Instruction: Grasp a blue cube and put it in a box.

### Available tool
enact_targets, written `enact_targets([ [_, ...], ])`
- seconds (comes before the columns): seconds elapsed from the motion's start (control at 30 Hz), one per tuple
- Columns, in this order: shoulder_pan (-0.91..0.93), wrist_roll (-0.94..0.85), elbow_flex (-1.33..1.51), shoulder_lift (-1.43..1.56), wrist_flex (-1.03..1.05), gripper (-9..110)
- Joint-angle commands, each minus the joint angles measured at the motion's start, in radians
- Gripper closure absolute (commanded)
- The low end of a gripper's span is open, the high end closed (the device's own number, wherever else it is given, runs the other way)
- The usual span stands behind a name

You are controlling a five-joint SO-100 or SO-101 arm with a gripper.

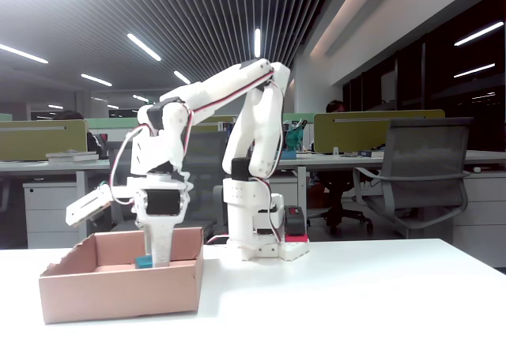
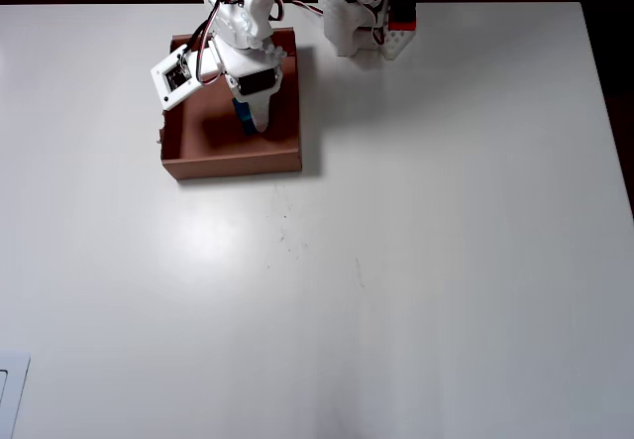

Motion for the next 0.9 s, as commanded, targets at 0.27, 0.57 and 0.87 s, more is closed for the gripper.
enact_targets([
  [0.27,0.006,-0.014,-0.064,0.009,0.041,63],
  [0.57,0.008,-0.012,-0.083,0.02,0.064,62],
  [0.87,-0.017,-0.014,-0.25,0.087,0.229,63],
])
